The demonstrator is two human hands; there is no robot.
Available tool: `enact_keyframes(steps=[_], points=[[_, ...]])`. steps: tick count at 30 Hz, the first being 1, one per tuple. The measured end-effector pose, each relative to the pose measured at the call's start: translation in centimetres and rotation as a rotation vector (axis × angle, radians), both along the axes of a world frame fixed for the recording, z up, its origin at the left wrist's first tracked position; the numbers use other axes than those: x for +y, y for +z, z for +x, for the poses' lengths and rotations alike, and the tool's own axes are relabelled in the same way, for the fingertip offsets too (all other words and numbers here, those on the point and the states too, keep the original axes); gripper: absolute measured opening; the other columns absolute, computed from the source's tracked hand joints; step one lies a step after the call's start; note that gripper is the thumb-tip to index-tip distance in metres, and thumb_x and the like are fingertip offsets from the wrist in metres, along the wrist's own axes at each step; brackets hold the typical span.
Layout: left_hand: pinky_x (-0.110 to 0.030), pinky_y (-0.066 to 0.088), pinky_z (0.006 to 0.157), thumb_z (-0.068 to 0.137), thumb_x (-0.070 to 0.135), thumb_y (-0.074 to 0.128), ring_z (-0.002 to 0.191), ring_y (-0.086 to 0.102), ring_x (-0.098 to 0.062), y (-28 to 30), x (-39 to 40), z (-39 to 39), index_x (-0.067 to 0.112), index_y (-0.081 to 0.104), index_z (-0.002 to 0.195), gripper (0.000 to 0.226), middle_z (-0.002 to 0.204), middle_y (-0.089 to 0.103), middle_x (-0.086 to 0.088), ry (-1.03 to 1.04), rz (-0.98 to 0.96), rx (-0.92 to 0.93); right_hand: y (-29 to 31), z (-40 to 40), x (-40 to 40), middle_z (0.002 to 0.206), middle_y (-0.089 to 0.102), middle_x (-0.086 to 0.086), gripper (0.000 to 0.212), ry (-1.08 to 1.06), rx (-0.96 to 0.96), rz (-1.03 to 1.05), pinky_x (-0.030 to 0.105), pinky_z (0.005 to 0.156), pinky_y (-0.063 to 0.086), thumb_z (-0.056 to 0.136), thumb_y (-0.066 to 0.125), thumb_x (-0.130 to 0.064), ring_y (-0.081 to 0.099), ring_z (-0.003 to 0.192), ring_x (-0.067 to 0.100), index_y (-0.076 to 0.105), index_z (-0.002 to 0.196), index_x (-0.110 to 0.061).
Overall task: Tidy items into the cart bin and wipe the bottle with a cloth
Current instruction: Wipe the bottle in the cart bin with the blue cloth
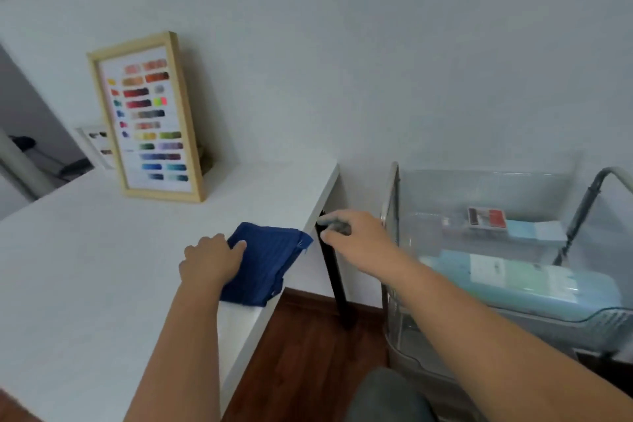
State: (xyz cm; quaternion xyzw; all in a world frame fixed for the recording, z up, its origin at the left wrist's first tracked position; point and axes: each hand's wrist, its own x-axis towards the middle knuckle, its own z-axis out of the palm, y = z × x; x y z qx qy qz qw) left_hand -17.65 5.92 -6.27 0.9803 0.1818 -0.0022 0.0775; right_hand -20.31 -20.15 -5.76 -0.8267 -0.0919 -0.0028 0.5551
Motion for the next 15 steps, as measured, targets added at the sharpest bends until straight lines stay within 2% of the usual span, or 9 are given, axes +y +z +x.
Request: enact_keyframes(steps=[3,5,7,8,10,11,13,15], points=[[-0.045,0.044,0.097,0.096,0.047,0.046,0.122,0.05,-0.032,-0.8,-0.1,-0.4,0.019,0.04,0.145,0.056,0.138,0.049,-0.011,-0.048,-0.161,-0.128,-2.3,-0.3,3.5,0.096,0.062,-0.004,0.051,0.002,0.352,0.194,0.016,0.063,0.046,0.087,0.064,-0.033,0.057,0.076,0.007,0.052,0.135,-0.02],[-0.044,0.045,0.096,0.094,0.044,0.052,0.122,0.052,-0.031,-0.8,-0.2,-0.4,0.022,0.04,0.146,0.058,0.139,0.05,-0.01,-0.043,-0.251,-0.218,-3.2,-0.7,5.6,0.116,0.057,0.001,0.072,-0.003,0.596,0.301,0.025,0.078,0.047,0.084,0.065,-0.049,0.055,0.093,0.013,0.041,0.144,-0.016],[-0.043,0.047,0.092,0.091,0.044,0.056,0.117,0.056,-0.029,-0.9,0.1,-0.3,0.022,0.045,0.142,0.057,0.135,0.055,-0.008,0.008,-0.356,-0.267,-3.8,-1.0,7.4,0.133,0.051,0.003,0.081,-0.009,0.709,0.348,0.034,0.093,0.043,0.081,0.064,-0.059,0.05,0.115,0.019,0.038,0.144,-0.016],[-0.041,0.049,0.088,0.089,0.045,0.057,0.111,0.058,-0.028,-1.0,0.4,-0.3,0.022,0.05,0.138,0.055,0.127,0.06,-0.005,0.045,-0.388,-0.27,-3.9,-1.0,8.4,0.127,0.054,0.0,0.077,-0.029,0.708,0.409,0.032,0.092,0.043,0.08,0.066,-0.058,0.051,0.112,0.018,0.043,0.14,-0.016],[-0.035,0.047,0.075,0.087,0.049,0.056,0.092,0.06,-0.023,-1.4,1.1,-0.3,0.023,0.061,0.121,0.043,0.099,0.064,0.003,0.102,-0.36,-0.24,-3.8,-0.8,10.2,0.106,0.061,-0.007,0.057,-0.127,0.629,0.566,0.025,0.074,0.047,0.079,0.074,-0.046,0.057,0.093,0.011,0.055,0.124,-0.016],[-0.034,0.046,0.072,0.087,0.049,0.055,0.087,0.059,-0.021,-1.5,1.5,-0.2,0.024,0.063,0.114,0.037,0.092,0.062,0.005,0.111,-0.349,-0.23,-3.7,-0.6,10.8,0.101,0.063,-0.006,0.05,-0.196,0.577,0.613,0.023,0.067,0.048,0.077,0.077,-0.037,0.059,0.088,0.011,0.058,0.118,-0.016],[-0.036,0.048,0.075,0.09,0.045,0.055,0.088,0.059,-0.021,-1.9,2.1,-0.1,0.023,0.06,0.106,0.028,0.095,0.061,0.004,0.098,-0.436,-0.264,-3.8,-0.1,11.6,0.103,0.066,-0.001,0.04,-0.307,0.477,0.612,0.024,0.066,0.051,0.076,0.077,-0.023,0.063,0.089,0.014,0.059,0.112,-0.019],[-0.036,0.047,0.074,0.094,0.039,0.054,0.089,0.059,-0.019,-2.1,2.3,0.0,0.019,0.057,0.103,0.022,0.099,0.063,0.001,0.042,-0.6,-0.357,-3.6,0.1,11.7,0.103,0.065,0.0,0.036,-0.324,0.445,0.616,0.022,0.063,0.049,0.079,0.074,-0.014,0.063,0.088,0.013,0.058,0.11,-0.019]])
